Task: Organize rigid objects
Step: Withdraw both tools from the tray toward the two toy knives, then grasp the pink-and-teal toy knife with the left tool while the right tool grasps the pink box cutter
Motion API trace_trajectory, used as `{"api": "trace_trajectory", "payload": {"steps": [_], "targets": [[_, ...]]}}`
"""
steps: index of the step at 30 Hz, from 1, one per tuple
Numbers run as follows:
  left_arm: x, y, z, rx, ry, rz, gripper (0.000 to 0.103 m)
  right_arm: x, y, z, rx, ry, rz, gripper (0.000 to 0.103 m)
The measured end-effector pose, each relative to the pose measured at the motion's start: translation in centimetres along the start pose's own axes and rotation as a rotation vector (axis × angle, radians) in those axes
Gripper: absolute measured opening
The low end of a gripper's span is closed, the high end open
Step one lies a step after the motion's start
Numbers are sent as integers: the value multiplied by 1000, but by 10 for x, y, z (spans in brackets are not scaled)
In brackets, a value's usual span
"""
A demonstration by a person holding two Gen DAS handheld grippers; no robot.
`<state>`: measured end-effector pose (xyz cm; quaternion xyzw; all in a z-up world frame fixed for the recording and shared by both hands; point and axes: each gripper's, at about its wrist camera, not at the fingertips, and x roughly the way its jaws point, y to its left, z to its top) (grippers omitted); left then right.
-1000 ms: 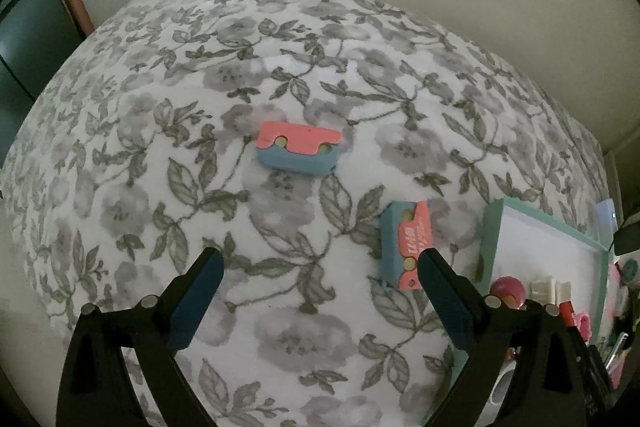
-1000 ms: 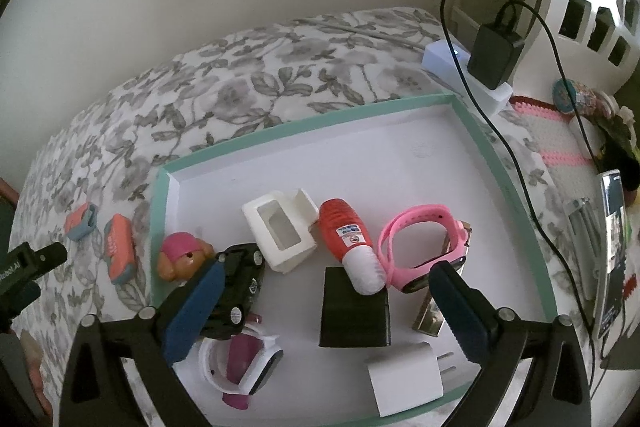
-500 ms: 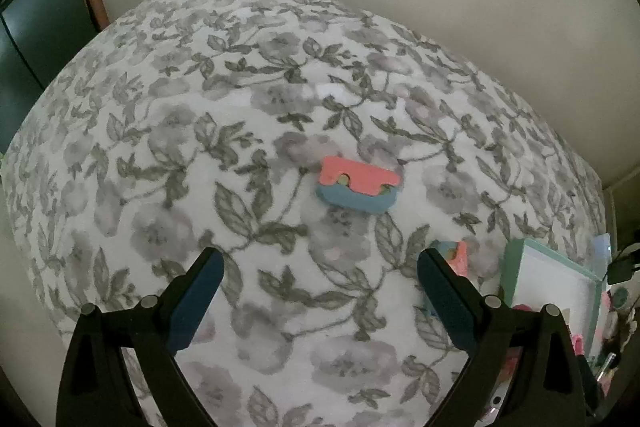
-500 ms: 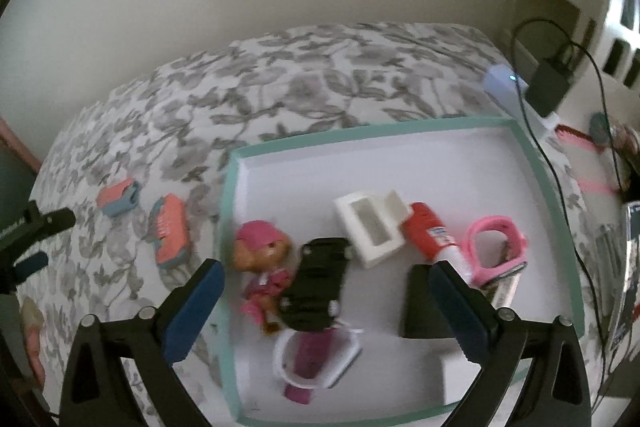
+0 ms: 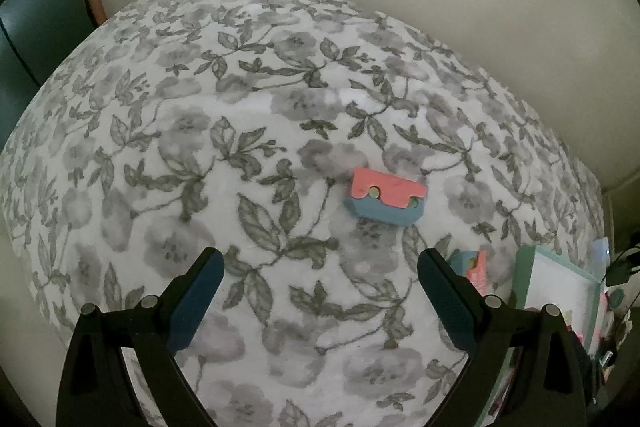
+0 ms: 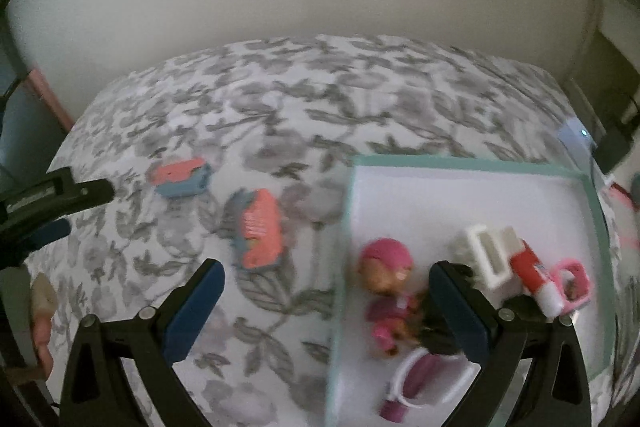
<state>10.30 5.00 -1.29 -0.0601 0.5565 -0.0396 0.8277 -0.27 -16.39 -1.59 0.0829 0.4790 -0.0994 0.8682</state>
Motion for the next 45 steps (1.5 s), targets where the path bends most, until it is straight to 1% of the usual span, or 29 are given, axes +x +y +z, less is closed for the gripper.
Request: {"api": "trace_trajectory", "payload": {"steps": [4, 10, 15, 17, 19, 21, 23, 24, 28, 38, 45], "targets": [[7, 2, 6, -3, 18, 1, 97, 8, 16, 0, -43, 4, 8, 103], [23, 0, 12, 9, 53, 1, 97, 24, 28, 5, -66, 20, 15, 103], [40, 1, 15, -29, 96, 3, 97, 37, 31, 9, -72, 45, 43, 103], [45, 1, 16, -44, 106, -7, 97, 42, 33, 11, -76, 54, 46, 100], [48, 1, 19, -51, 109, -9, 97, 46, 36, 13, -80, 57, 55, 99], [50, 0, 21, -52, 105, -14, 97, 51, 39, 16, -90, 59, 60, 95], [52, -2, 25, -54, 101, -21, 97, 56, 42, 18, -95, 65, 65, 90], [53, -2, 27, -56, 99, -24, 97, 58, 43, 19, -97, 70, 68, 89], [63, -7, 34, -60, 110, -59, 97, 70, 46, 22, -110, 86, 67, 85], [85, -35, 41, 10, 124, -97, 97, 93, 51, 29, -109, 115, 73, 83], [99, -56, 42, 89, 127, -90, 97, 102, 53, 30, -106, 128, 75, 83]]}}
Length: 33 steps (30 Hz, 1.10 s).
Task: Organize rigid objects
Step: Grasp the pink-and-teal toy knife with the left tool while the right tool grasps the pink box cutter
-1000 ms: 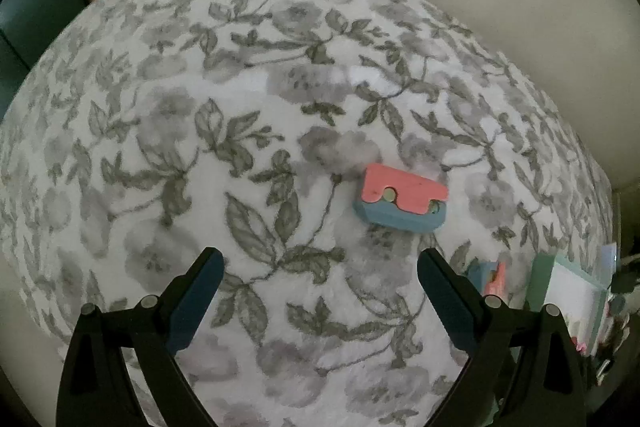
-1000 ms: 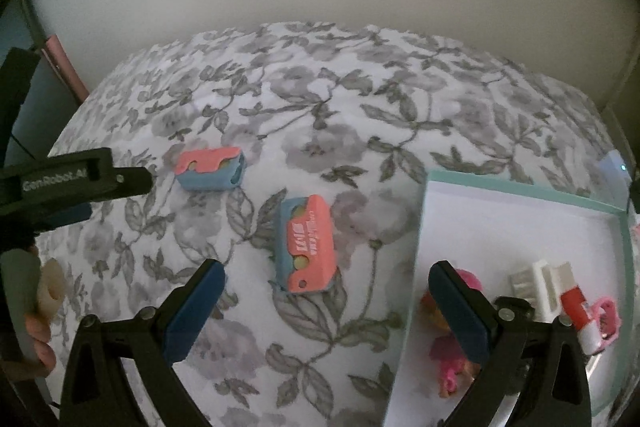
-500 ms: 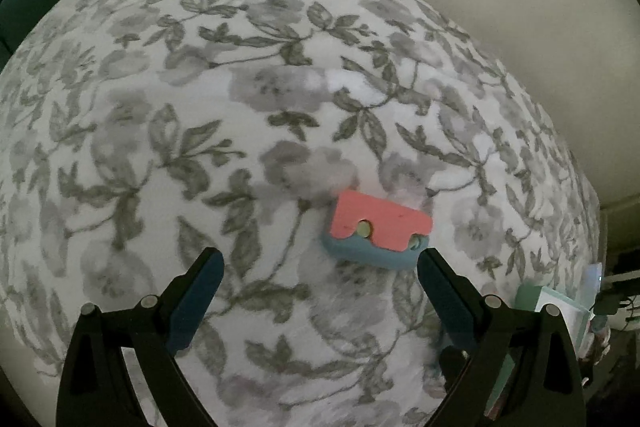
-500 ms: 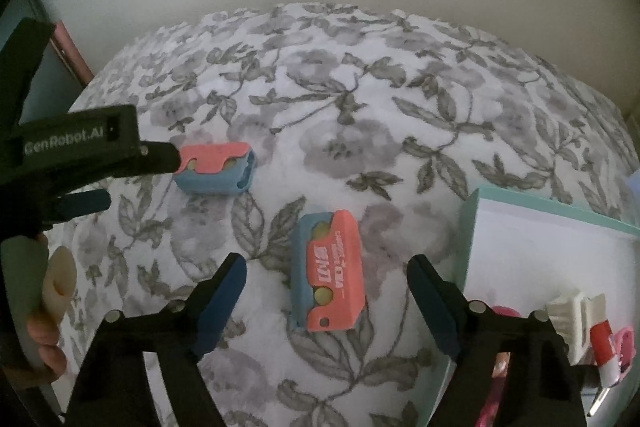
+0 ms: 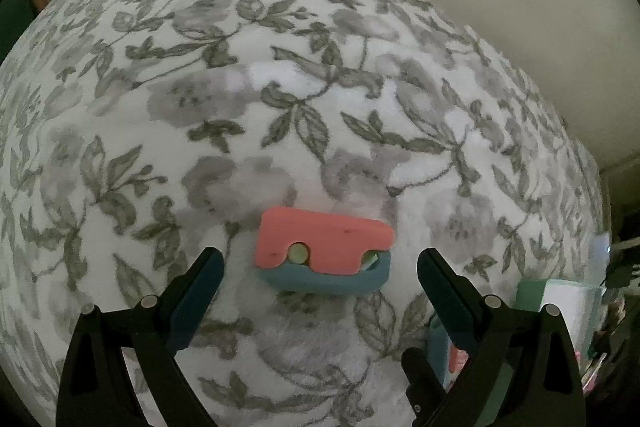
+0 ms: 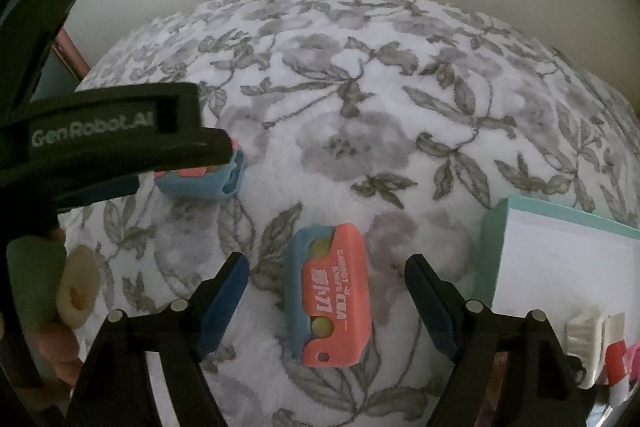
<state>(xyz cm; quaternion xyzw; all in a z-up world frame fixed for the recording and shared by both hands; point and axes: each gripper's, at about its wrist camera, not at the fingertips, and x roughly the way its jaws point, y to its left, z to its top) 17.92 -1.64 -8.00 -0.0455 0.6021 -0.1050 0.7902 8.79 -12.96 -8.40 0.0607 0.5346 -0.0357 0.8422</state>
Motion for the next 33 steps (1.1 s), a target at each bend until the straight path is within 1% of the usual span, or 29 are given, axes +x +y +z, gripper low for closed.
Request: {"api": "trace_trajectory", "payload": {"steps": [3, 8, 9, 10, 12, 15, 16, 18, 20, 24, 25, 33], "targets": [[6, -3, 2, 14, 5, 7, 97, 5, -2, 1, 1, 9, -3, 81], [9, -3, 3, 13, 5, -2, 97, 7, -2, 2, -15, 6, -24, 76], [9, -3, 3, 14, 6, -3, 93, 7, -2, 2, -20, 6, -30, 75], [8, -1, 2, 17, 7, -2, 86, 7, -2, 1, -27, 6, -39, 73], [9, -2, 2, 26, 10, 11, 77, 7, -1, 1, -36, 6, -52, 70], [8, -4, 0, 43, 7, 14, 73, 6, -2, -1, -46, 8, -60, 67], [7, -4, 0, 41, 8, 14, 73, 5, -2, -1, -47, 10, -60, 67], [7, -4, -1, 40, 12, 10, 73, 4, -1, -2, -51, 12, -66, 63], [6, -4, -2, 37, 16, 7, 73, 2, -2, -2, -54, 14, -75, 55], [3, -2, -8, 24, 27, -4, 73, -3, -5, -6, -41, 19, -78, 46], [2, -2, -10, 23, 30, -4, 73, -4, -6, -8, -38, 21, -81, 45], [-12, -2, -26, 30, 31, 8, 73, -11, -11, -21, -10, 42, -75, 45]]}}
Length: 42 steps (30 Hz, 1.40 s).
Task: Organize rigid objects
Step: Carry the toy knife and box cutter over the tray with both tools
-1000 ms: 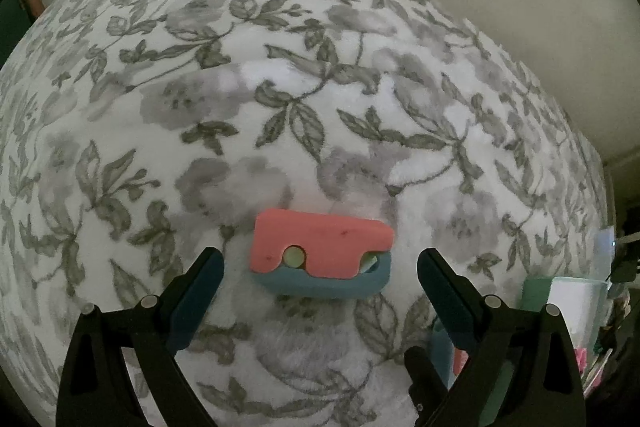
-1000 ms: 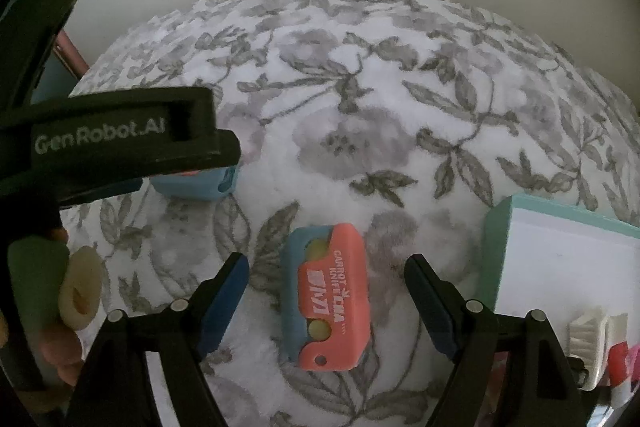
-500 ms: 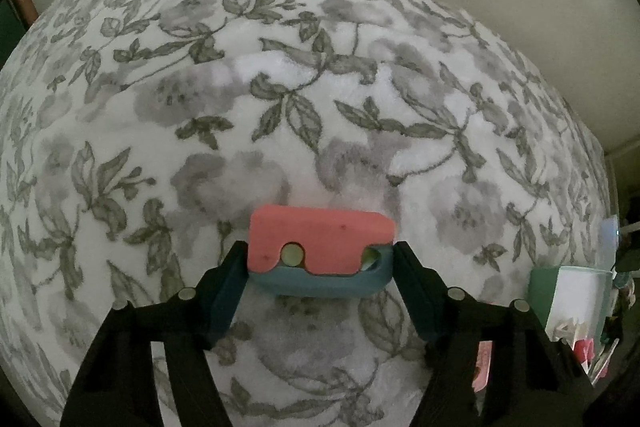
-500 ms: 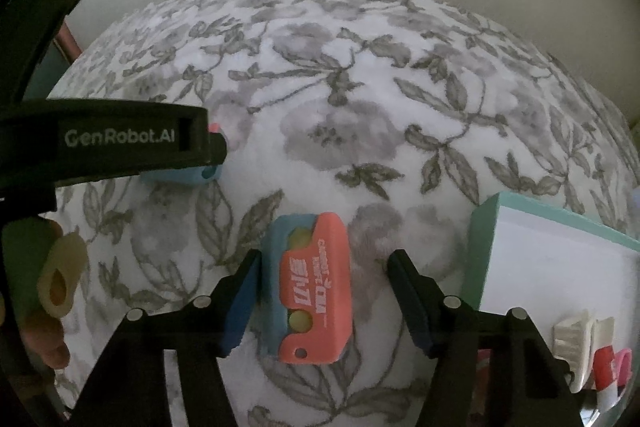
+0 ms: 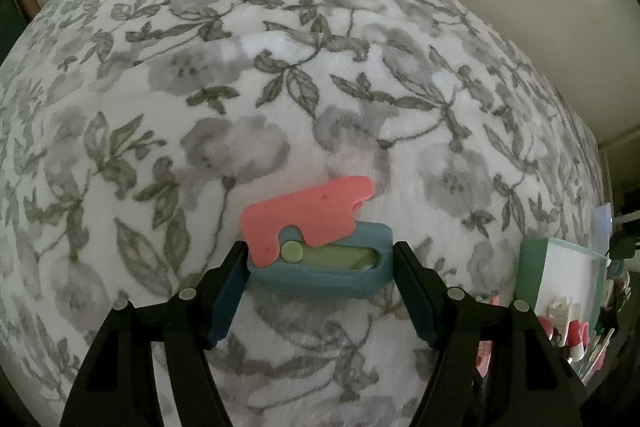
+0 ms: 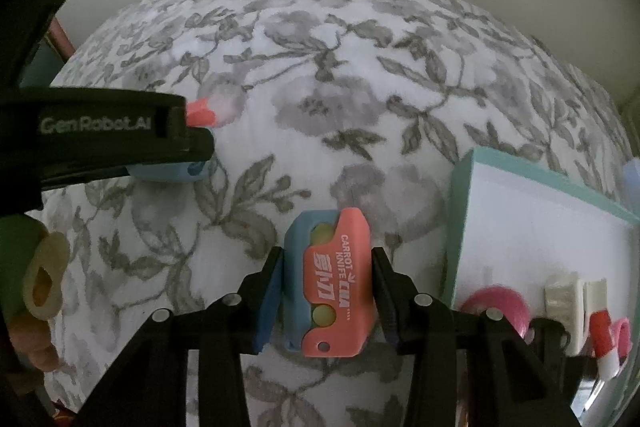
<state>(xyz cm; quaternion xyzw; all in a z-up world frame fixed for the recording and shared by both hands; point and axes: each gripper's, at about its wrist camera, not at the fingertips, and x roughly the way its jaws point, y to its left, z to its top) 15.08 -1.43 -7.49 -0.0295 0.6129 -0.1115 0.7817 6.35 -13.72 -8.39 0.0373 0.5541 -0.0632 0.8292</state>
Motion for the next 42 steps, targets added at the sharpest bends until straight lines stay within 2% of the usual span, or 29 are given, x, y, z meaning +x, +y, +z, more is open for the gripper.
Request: {"api": "trace_trajectory", "payload": {"steps": [9, 21, 27, 33, 38, 42], "targets": [[-25, 9, -20, 18, -17, 25, 73, -12, -1, -16, 23, 15, 19, 45], [-69, -8, -40, 61, -83, 13, 73, -56, 7, -41, 27, -28, 47, 45], [-79, -19, -54, 78, -97, 7, 73, -69, 3, -52, 47, -32, 52, 45], [-95, -32, -66, 110, -133, -9, 73, -87, -9, -61, 82, -58, 43, 45], [-106, -43, -73, 128, -160, -34, 73, -99, -30, -63, 145, -77, 50, 45], [-111, -53, -75, 157, -177, -27, 73, -108, -50, -63, 205, -86, 44, 45]]}}
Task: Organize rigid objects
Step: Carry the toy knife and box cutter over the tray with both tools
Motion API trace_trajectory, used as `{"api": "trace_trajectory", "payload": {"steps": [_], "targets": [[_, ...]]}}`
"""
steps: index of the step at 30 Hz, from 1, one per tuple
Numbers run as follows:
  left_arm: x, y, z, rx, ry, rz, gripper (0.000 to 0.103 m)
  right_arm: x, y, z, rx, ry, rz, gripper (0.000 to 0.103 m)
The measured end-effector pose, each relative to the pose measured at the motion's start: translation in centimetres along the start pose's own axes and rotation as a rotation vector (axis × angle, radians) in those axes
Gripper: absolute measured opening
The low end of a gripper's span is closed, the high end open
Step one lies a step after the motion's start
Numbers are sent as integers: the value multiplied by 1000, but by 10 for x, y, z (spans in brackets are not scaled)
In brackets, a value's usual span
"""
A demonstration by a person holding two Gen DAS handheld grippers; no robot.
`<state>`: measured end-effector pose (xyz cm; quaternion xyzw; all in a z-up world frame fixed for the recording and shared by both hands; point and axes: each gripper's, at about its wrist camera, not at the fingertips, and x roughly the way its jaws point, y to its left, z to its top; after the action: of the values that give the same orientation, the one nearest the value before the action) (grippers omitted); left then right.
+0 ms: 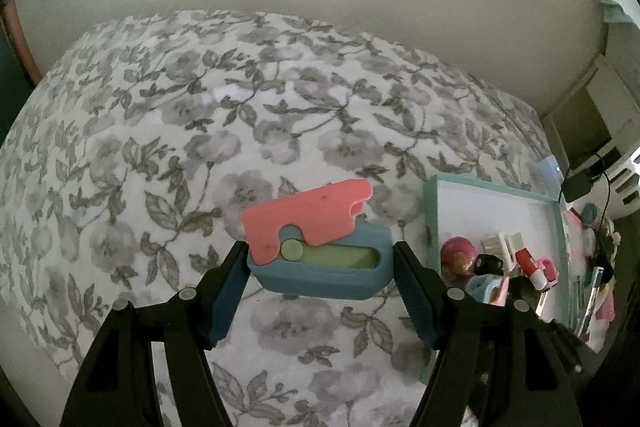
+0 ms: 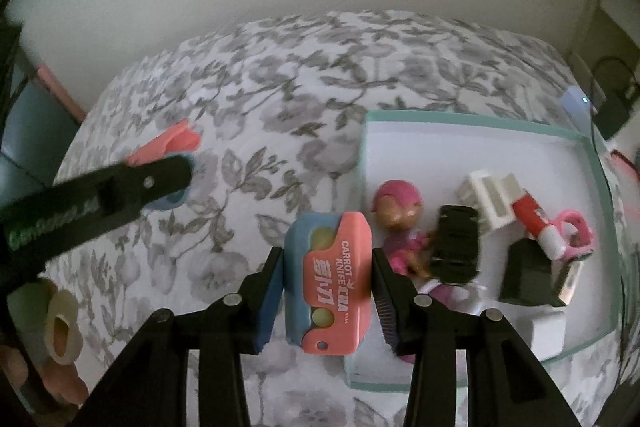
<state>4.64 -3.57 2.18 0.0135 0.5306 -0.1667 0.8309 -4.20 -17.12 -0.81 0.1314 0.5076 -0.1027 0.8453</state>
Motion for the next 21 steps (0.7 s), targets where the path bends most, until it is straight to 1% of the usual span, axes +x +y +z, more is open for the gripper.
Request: {"api": "trace_trajectory", "payload": {"steps": [4, 8, 11, 21], "targets": [[-2, -7, 0, 11, -7, -8, 73, -5, -21, 5, 49, -10, -23, 45], [-6, -15, -1, 22, -15, -22, 73, -11, -42, 9, 110, -27, -25, 45], [-6, -26, -2, 41, -12, -34, 73, -17, -56, 11, 137, -43, -50, 45], [-5, -77, -15, 164, 7, -65, 73, -26, -107, 10, 242, -58, -117, 45]]}}
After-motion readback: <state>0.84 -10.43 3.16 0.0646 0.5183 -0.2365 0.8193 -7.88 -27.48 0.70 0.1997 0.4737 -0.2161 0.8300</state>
